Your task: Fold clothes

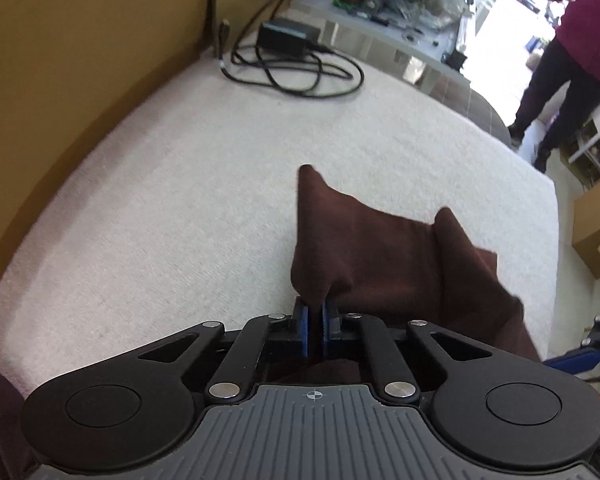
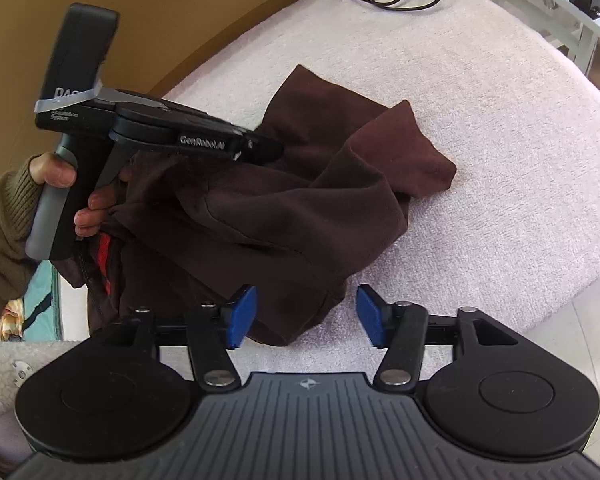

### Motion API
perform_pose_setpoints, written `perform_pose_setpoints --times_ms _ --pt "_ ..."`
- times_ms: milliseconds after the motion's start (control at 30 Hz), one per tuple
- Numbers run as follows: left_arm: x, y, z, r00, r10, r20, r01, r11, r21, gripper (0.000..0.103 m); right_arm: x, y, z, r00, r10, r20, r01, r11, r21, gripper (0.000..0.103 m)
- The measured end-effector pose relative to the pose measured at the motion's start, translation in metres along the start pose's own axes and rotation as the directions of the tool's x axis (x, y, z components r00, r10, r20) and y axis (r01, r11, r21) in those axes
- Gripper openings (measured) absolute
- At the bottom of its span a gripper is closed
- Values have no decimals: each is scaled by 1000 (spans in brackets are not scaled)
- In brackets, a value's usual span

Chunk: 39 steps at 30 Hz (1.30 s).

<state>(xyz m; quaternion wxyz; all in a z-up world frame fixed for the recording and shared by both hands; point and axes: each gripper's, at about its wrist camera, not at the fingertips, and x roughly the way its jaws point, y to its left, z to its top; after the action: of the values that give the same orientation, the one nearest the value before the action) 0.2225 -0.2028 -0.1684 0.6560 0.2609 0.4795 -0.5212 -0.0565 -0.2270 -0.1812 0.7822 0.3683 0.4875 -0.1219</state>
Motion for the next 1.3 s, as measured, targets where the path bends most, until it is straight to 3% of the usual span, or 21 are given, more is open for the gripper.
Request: perform_pose_setpoints --times_ms 167,267,400,467,500,600,633,767,867,933,1000,1067,1100,1200,1300 --pt "-44 25 22 987 89 133 -77 993 -93 2 2 4 1 1000 24 -4 -24 1000 -7 63" --pt "-67 46 35 960 188 206 -155 974 -166 2 3 10 2 999 35 -4 -35 999 -28 64" --pt "-75 69 41 948 246 204 -200 955 -220 4 7 20 6 999 48 -7 -49 997 -65 64" --pt "-79 80 44 940 274 202 -222 943 -247 28 9 25 9 999 48 -9 -48 996 -76 64" --pt "-80 85 45 938 283 198 -230 939 -254 32 11 26 10 999 47 -8 -47 996 -79 64" --pt "-75 80 28 959 235 156 -205 961 -185 65 12 25 13 999 45 -4 -45 996 -73 64" --pt "-72 77 22 964 225 144 -202 966 -159 70 11 23 14 999 41 -3 -42 997 -67 65" --pt "-55 73 -5 990 131 44 -127 988 -86 78 12 16 15 1000 29 -5 -29 999 -43 66" --pt "-40 73 -20 997 79 -20 -80 994 -74 80 18 16 14 1000 23 -13 -23 999 -26 66" --pt "-32 73 -30 997 43 -58 -47 996 -78 87 19 16 13 1000 19 -16 -20 1000 -23 66" --pt "-25 70 -36 995 4 -97 -12 997 -79 87 19 16 13 1000 17 -16 -17 1000 -19 66" --pt "-22 63 -43 993 15 -116 -20 999 -39 85 19 15 13 1000 13 -12 -13 1000 -14 66" --pt "-20 59 -48 991 34 -126 -36 999 -10 77 18 14 13 1000 9 -8 -9 1000 -8 66" --pt "-17 52 -64 985 88 -148 -83 996 39 27 18 11 15 1000 -1 6 1 1000 11 66" --pt "-29 52 -77 991 101 -84 -102 995 -4 11 18 8 18 1000 -3 15 2 1000 21 66"
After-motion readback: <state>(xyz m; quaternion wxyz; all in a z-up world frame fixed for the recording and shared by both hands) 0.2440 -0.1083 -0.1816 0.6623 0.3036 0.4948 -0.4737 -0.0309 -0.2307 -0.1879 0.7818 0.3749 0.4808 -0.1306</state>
